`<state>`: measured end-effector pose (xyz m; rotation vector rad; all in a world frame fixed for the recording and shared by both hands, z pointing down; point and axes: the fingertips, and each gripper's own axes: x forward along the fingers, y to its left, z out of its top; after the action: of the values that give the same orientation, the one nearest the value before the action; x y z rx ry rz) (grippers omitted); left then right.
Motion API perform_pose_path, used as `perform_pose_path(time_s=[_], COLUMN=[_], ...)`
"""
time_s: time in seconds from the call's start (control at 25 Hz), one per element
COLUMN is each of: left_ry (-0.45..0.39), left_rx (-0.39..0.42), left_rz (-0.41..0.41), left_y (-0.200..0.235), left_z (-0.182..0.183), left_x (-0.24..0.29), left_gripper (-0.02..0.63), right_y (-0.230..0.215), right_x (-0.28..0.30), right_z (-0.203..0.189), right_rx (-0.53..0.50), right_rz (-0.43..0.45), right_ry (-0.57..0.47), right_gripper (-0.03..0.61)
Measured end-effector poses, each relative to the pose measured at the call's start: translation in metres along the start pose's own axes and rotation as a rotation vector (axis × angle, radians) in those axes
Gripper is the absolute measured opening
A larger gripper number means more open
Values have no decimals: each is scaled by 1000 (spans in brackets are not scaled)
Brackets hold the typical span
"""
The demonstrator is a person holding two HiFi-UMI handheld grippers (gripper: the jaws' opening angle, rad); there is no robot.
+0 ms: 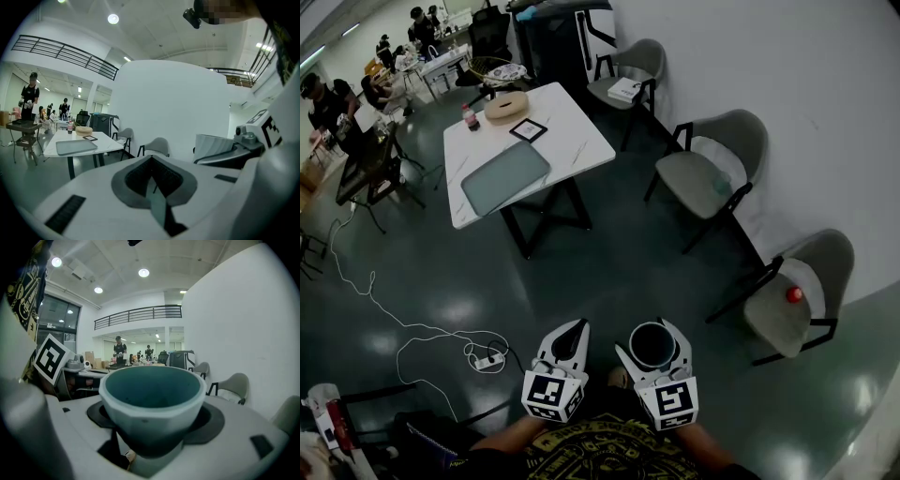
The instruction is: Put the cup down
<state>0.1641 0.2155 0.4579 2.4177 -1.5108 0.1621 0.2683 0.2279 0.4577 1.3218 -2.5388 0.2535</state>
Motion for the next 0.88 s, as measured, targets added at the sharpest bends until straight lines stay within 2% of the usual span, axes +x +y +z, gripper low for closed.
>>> perform_pose_path(time_s=[0.88], left_ry=[-12], left_rx=[-15], left_rz=[64], left_y=[58], left_z=[19], left_x=[12], left_gripper=[11], right_y=[12], right_x=[54], right_z=[20], right_rx=[-8], right_rz=[48], right_ry=[4], right_gripper=[377])
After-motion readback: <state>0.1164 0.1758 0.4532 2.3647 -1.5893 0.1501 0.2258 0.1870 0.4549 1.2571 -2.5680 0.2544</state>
